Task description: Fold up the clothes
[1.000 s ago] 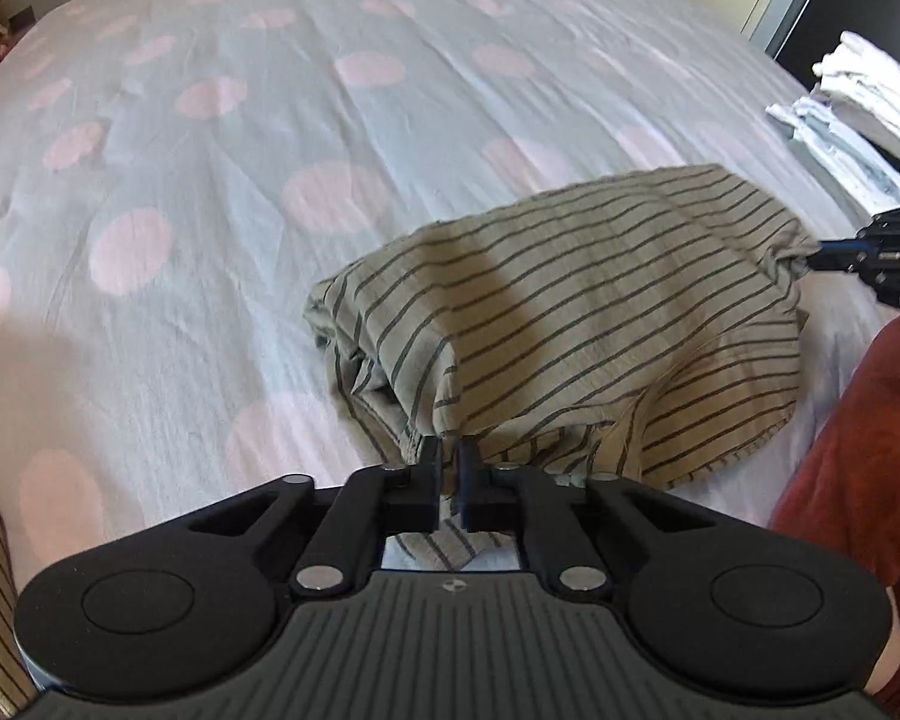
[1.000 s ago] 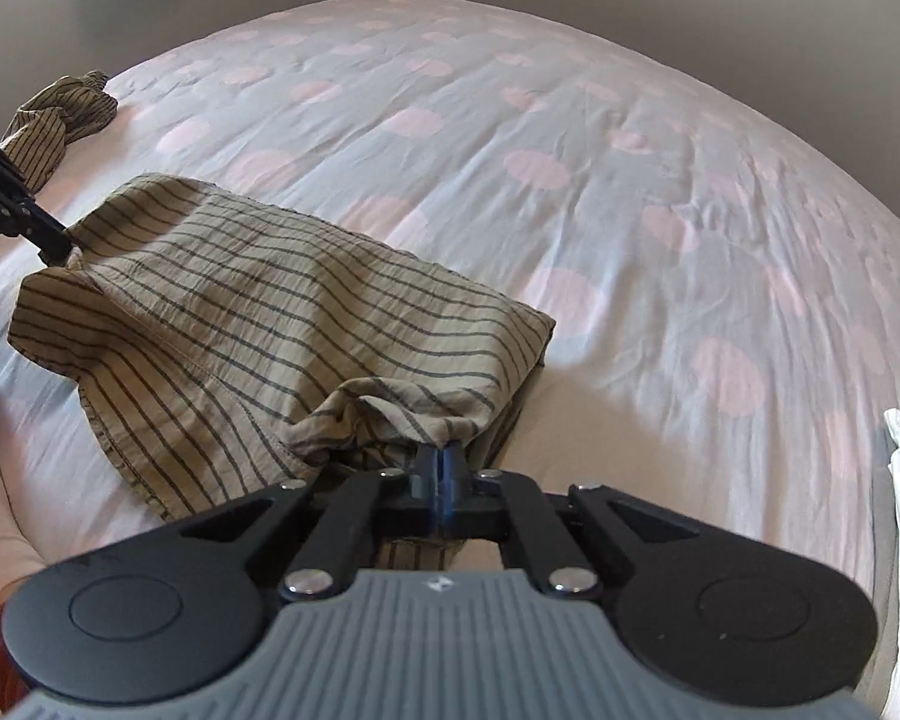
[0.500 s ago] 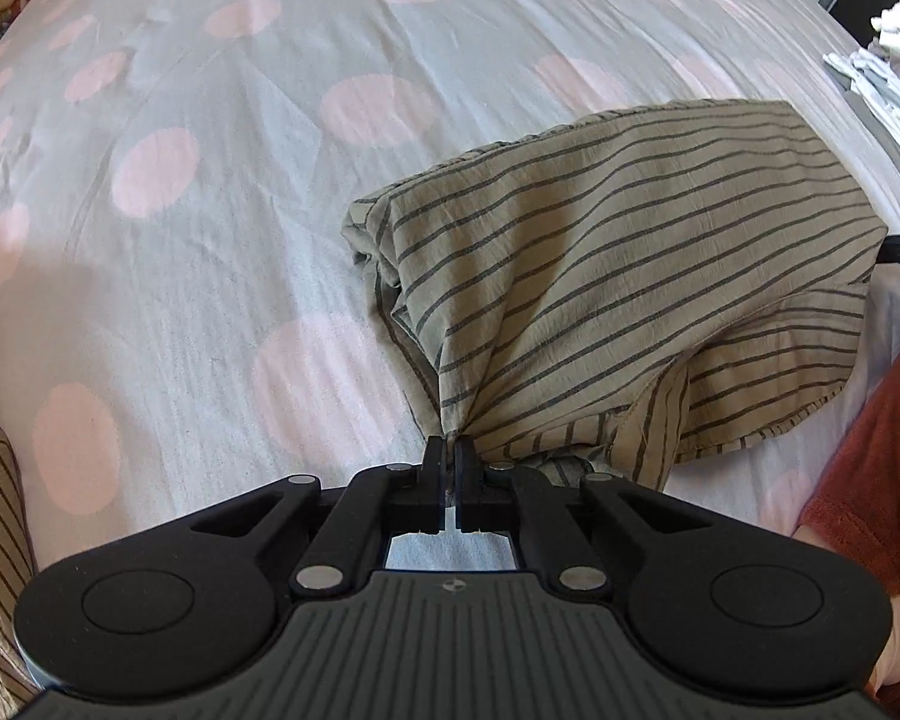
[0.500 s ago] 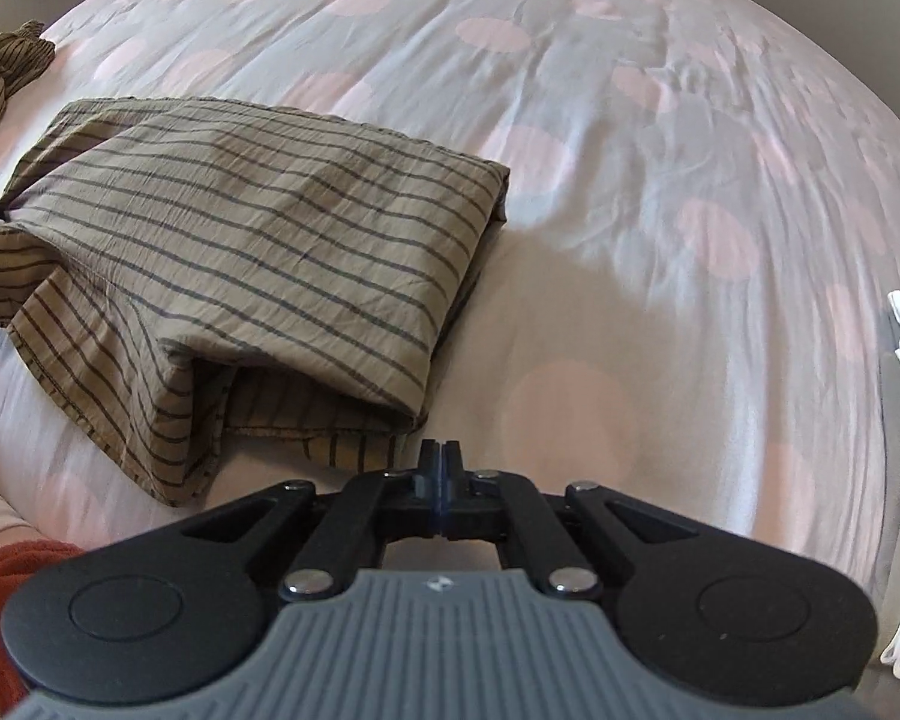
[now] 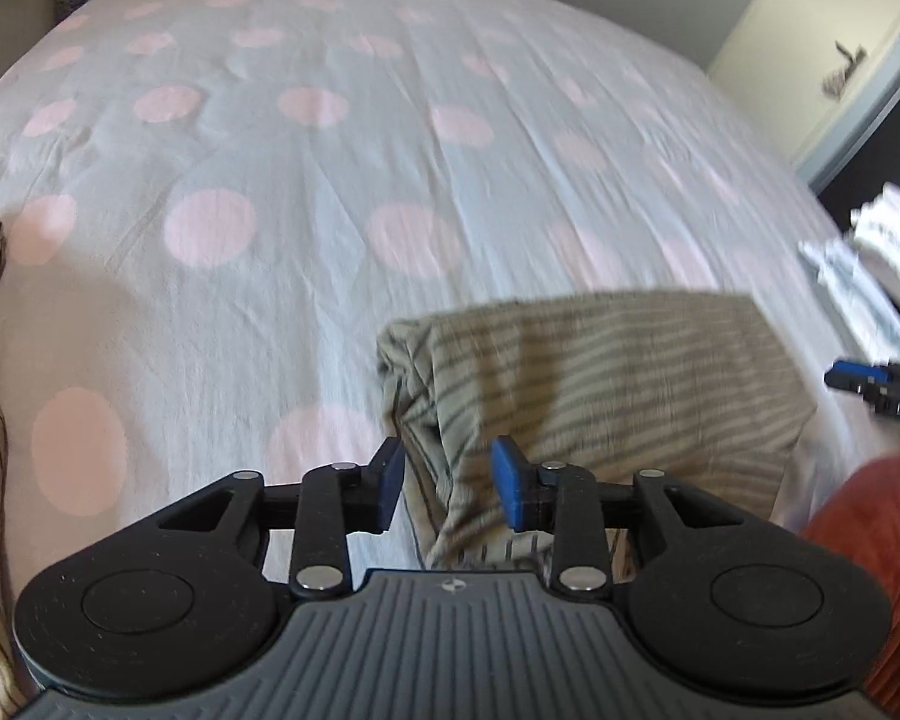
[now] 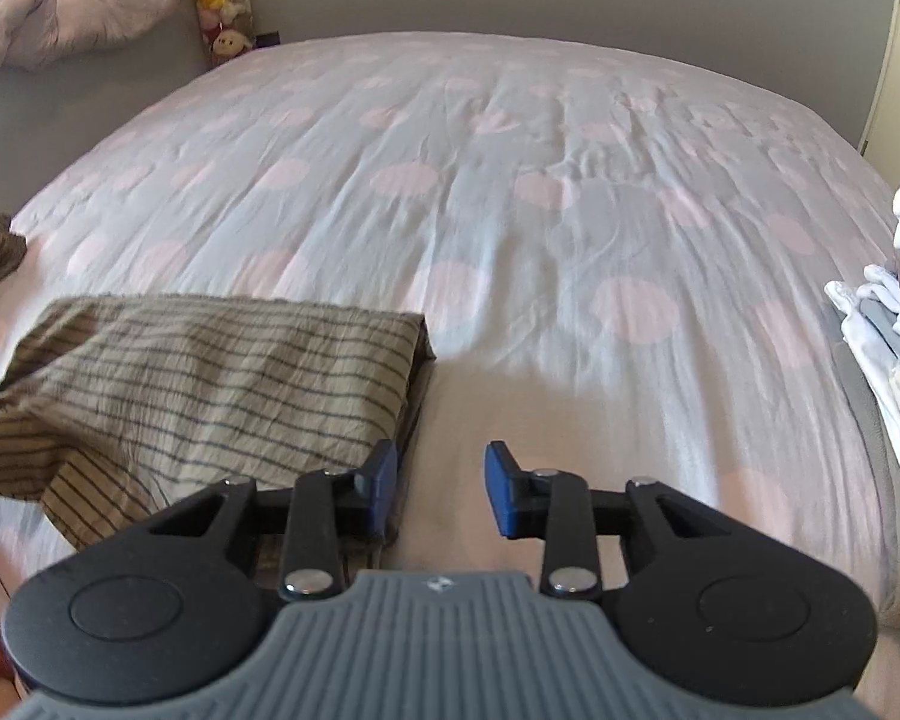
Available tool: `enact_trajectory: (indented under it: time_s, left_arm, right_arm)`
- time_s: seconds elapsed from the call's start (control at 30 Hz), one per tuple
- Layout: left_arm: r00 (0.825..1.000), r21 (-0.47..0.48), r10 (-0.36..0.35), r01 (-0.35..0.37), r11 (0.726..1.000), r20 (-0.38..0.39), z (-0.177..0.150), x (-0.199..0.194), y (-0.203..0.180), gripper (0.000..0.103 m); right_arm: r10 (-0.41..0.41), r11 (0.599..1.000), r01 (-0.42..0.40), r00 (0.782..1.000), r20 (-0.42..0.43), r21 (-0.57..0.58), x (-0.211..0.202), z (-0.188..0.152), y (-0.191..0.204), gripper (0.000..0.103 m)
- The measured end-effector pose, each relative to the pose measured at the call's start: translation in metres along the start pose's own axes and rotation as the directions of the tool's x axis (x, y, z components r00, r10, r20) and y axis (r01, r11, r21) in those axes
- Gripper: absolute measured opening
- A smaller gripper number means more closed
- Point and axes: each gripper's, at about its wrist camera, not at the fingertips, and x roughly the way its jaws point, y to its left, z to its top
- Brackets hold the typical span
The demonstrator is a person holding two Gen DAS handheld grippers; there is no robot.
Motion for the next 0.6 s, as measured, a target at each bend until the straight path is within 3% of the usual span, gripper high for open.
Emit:
enact_trajectory:
  time_s: [0.13,0.23,0.43,0.5,0.6]
  left_arm:
    - [0.999,-0.082,-0.014,0.017,0.996,0.036,0.012,0.014,0.007,0.039]
    - [0.997,-0.179,-0.036,0.046,0.983,0.061,0.017,0.027,0.017,0.041]
    - [0.980,-0.379,-0.164,0.196,0.904,0.115,0.005,0.055,0.047,0.039]
    - [0.972,-0.428,-0.195,0.234,0.873,0.134,0.000,0.061,0.057,0.036]
    - [0.958,-0.448,-0.217,0.280,0.849,0.187,0.001,0.066,0.067,0.032]
  right_arm:
    - [0.059,0.993,-0.063,0.997,0.041,0.102,0.009,0.016,-0.005,0.050]
    - [0.147,0.961,-0.159,0.987,0.069,0.224,0.030,0.022,-0.011,0.055]
    - [0.334,0.801,-0.342,0.937,0.108,0.492,0.074,0.004,-0.040,0.050]
    - [0.361,0.748,-0.380,0.921,0.146,0.545,0.079,0.001,-0.049,0.048]
    - [0.378,0.695,-0.419,0.904,0.199,0.584,0.084,-0.001,-0.055,0.041]
